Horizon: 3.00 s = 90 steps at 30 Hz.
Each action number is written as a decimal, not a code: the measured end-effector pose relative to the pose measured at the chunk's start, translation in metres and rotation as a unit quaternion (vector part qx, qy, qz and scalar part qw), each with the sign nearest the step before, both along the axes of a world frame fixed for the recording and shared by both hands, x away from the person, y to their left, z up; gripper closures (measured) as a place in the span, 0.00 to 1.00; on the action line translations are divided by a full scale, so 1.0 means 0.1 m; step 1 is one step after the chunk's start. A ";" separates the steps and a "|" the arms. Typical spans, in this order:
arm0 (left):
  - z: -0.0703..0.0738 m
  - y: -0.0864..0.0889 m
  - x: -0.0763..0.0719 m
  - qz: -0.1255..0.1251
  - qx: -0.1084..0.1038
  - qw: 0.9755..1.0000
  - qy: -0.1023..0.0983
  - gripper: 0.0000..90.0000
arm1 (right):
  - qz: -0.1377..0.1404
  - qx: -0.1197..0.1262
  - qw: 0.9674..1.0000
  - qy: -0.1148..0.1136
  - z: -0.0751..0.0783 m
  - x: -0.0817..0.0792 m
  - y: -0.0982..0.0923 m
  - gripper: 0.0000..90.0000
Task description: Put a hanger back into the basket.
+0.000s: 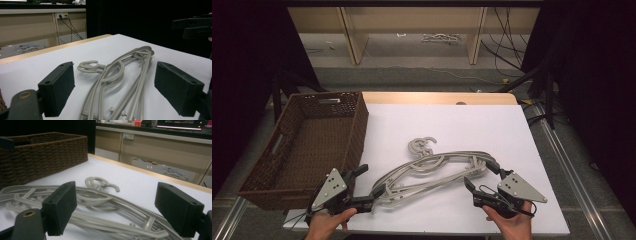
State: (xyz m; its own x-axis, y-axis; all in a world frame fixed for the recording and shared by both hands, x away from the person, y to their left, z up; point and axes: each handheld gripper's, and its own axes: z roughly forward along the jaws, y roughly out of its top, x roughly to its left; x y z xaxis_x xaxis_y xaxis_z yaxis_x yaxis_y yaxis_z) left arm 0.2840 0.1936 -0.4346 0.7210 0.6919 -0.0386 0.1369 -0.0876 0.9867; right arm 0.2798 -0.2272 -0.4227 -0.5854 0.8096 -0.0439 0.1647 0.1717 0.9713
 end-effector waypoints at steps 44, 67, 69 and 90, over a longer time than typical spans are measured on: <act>0.09 -0.49 0.47 -0.027 0.125 0.986 0.104 0.29 | 0.012 -0.003 1.000 0.005 -0.02 0.08 0.07 0.23; 0.01 -1.07 1.32 -0.040 0.205 0.954 0.213 0.49 | 0.015 -0.004 1.000 0.010 -0.05 0.08 0.04 0.24; -0.01 -1.10 1.36 -0.051 0.222 0.948 0.221 0.53 | 0.017 -0.011 1.000 0.013 -0.06 0.09 0.05 0.24; -0.23 -1.21 1.61 -0.063 0.265 0.917 0.292 0.68 | 0.039 -0.031 0.999 0.014 -0.06 0.10 0.08 0.26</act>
